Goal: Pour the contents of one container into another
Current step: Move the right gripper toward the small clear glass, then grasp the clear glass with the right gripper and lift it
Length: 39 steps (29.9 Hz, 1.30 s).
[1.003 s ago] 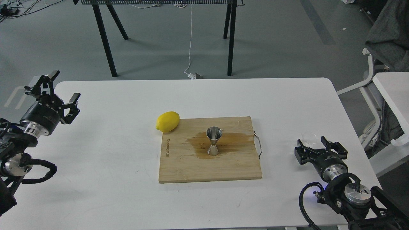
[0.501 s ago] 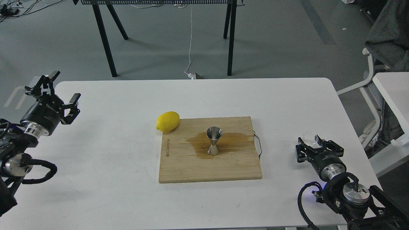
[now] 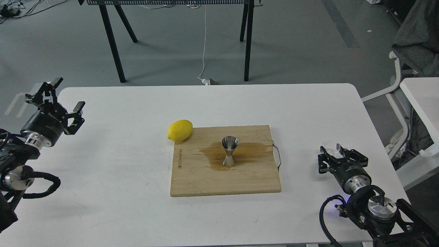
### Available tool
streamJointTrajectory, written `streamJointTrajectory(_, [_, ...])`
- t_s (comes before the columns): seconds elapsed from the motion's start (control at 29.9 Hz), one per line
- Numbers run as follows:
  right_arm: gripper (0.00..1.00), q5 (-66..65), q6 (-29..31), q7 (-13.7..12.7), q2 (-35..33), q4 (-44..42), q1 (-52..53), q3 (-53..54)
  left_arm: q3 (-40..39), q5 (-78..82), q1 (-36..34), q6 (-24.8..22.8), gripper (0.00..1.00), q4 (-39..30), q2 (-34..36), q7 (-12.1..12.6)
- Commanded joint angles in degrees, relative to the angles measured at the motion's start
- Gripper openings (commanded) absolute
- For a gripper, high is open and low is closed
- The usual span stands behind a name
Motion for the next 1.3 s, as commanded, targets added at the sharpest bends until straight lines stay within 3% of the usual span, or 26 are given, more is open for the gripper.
streamJointTrajectory(0.0, [0.39,-0.17,0.00,0.00,-0.06,0.76,-0.24,0.01,-0.09,0.00,-0.06,0.00,0.98,0.52,-0.01,0.00])
streamJointTrajectory(0.33, [0.38,-6.49,-1.23,0.00,-2.42,12.44,-0.07,-2.19,-0.09,-2.11,0.03,0.00,0.98,0.52,-0.62,0.00])
streamJointTrajectory(0.6, [0.38,-17.39,-7.38,-1.49,-4.27,22.47,4.85,-5.44,-0.17,-2.81,-0.06,0.00,0.98,0.52,-1.85,0.00])
streamJointTrajectory(0.74, [0.38,-20.12,-9.14,-2.99,-4.45,23.44,9.42,-8.33,-0.17,-3.34,-0.15,0.00,0.98,0.52,-2.73,0.00])
streamJointTrajectory(0.97, [0.38,-21.00,-11.07,-3.25,-6.65,23.35,20.93,-22.13,-0.17,-4.04,-0.06,0.00,0.98,0.52,-3.08,0.00])
streamJointTrajectory(1.27, [0.37,-24.33,-11.78,-3.60,-6.56,23.79,25.33,-28.38,-0.26,-4.04,-0.06,0.00,0.98,0.52,-3.79,0.00])
